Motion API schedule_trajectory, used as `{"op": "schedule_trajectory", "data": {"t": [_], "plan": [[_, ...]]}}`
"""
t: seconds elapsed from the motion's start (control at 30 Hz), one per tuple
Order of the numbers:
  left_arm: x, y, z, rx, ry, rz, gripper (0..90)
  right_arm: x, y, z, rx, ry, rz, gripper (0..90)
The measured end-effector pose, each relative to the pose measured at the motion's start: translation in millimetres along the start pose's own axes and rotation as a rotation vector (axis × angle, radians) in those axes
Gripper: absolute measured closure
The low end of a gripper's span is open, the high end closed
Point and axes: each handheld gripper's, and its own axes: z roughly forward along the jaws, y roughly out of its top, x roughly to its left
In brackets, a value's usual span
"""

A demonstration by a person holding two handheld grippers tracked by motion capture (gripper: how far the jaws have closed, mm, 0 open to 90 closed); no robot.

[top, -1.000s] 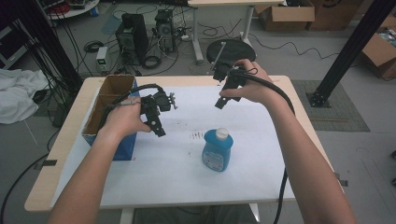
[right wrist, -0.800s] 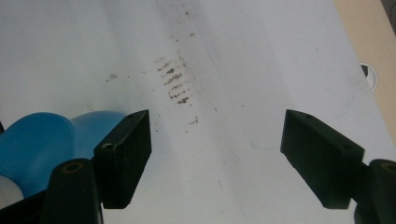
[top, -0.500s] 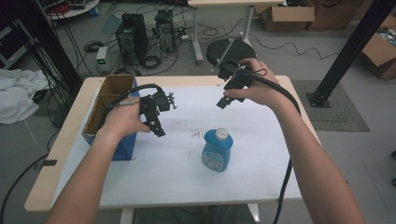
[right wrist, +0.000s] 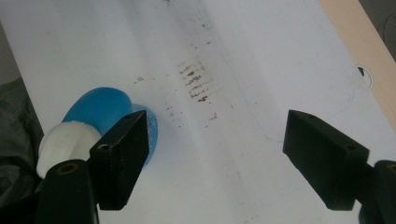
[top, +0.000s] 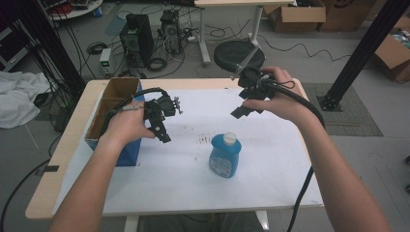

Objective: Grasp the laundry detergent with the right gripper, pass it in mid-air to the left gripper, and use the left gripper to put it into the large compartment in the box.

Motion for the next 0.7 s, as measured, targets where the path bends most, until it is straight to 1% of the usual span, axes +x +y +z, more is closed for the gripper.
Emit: {"op": "schedule_trajectory", "data": {"t": [0.07, 0.1, 0.2, 0.23, 0.27, 0.3, 0.37, 0.4, 0.5, 0.53, 0.63, 0.7], "plan": [[-0.8, 0.9, 1.0, 0.003, -0.003, -0.002, 15.6, 2.9, -7.1, -3.3, -0.023, 0.01, 0.007, 21.5], [-0.8, 1.4, 1.1, 0.003, -0.001, 0.002, 15.6, 6.1, -13.9, -5.9, -0.037, 0.013, 0.008, 21.6], [-1.4, 2.3, 1.5, 0.004, -0.004, 0.0, 15.6, 11.3, -24.2, -9.4, -0.054, 0.0, 0.009, 21.1], [-1.4, 2.3, 1.6, 0.004, -0.004, 0.0, 15.6, 11.3, -24.2, -9.4, -0.054, 0.0, 0.009, 21.1], [-1.3, 2.3, 1.6, 0.003, -0.003, -0.001, 15.6, 15.1, -30.8, -11.2, -0.064, -0.005, 0.012, 20.4], [-1.1, 2.2, 1.5, 0.002, -0.002, -0.003, 15.6, 15.1, -30.8, -11.2, -0.064, -0.005, 0.012, 20.4], [-1.1, 2.2, 1.4, 0.0, -0.002, -0.004, 15.6, 20.9, -39.2, -13.0, -0.083, -0.008, 0.013, 20.6], [-1.0, 2.3, 1.3, 0.001, 0.0, -0.003, 15.6, 20.9, -39.2, -13.0, -0.083, -0.008, 0.013, 20.6], [-1.2, 2.1, 1.8, 0.002, -0.002, -0.005, 15.7, 27.3, -48.9, -13.5, -0.099, -0.006, 0.012, 20.6], [-1.4, 1.8, 2.4, 0.001, -0.009, -0.01, 15.6, 31.1, -54.2, -13.2, -0.106, -0.01, 0.012, 20.6], [-1.5, 1.9, 2.9, 0.002, -0.009, -0.008, 15.6, 34.9, -59.5, -12.7, -0.115, -0.008, 0.012, 20.5], [-2.0, 1.8, 3.6, 0.0, -0.01, -0.009, 15.6, 41.1, -66.4, -11.9, -0.13, -0.007, 0.01, 20.6]]}}
